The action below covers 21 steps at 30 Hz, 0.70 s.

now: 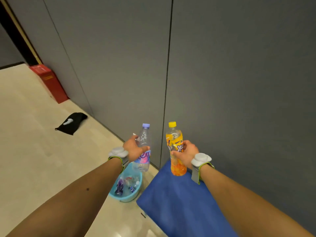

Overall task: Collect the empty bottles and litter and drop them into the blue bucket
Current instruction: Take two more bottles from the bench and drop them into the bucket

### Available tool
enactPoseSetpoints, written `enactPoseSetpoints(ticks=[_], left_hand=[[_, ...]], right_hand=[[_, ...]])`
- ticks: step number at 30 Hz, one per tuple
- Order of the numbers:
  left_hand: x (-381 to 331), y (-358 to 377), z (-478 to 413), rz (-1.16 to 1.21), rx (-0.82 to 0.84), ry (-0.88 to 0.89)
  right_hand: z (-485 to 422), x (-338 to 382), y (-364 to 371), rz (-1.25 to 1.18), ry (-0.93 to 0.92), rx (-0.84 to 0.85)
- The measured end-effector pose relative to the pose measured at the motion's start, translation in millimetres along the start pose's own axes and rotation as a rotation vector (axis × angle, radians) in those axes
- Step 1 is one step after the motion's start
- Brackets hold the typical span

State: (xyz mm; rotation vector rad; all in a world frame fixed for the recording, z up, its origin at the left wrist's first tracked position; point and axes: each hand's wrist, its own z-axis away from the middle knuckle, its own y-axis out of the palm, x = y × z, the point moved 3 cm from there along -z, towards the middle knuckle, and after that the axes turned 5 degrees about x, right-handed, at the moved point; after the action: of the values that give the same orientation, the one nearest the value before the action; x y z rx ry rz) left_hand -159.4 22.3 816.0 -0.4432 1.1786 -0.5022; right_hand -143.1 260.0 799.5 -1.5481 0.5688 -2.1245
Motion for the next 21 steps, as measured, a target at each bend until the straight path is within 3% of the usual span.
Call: enactPoseSetpoints(ticks=[5,11,21], left_hand=[[46,-69,-56,-0.003,-0.003,-0.050],[90,-103,-101,-0.007,-0.003,-0.083],[177,-93,-157,0.049,0.050,-0.256]], right_hand=[[-52,62,69,0.018,-0.027,0.063],[-95,93,131,0.017,-0.023,0.099],[-151,66,225,0.055,0.043,0.268]])
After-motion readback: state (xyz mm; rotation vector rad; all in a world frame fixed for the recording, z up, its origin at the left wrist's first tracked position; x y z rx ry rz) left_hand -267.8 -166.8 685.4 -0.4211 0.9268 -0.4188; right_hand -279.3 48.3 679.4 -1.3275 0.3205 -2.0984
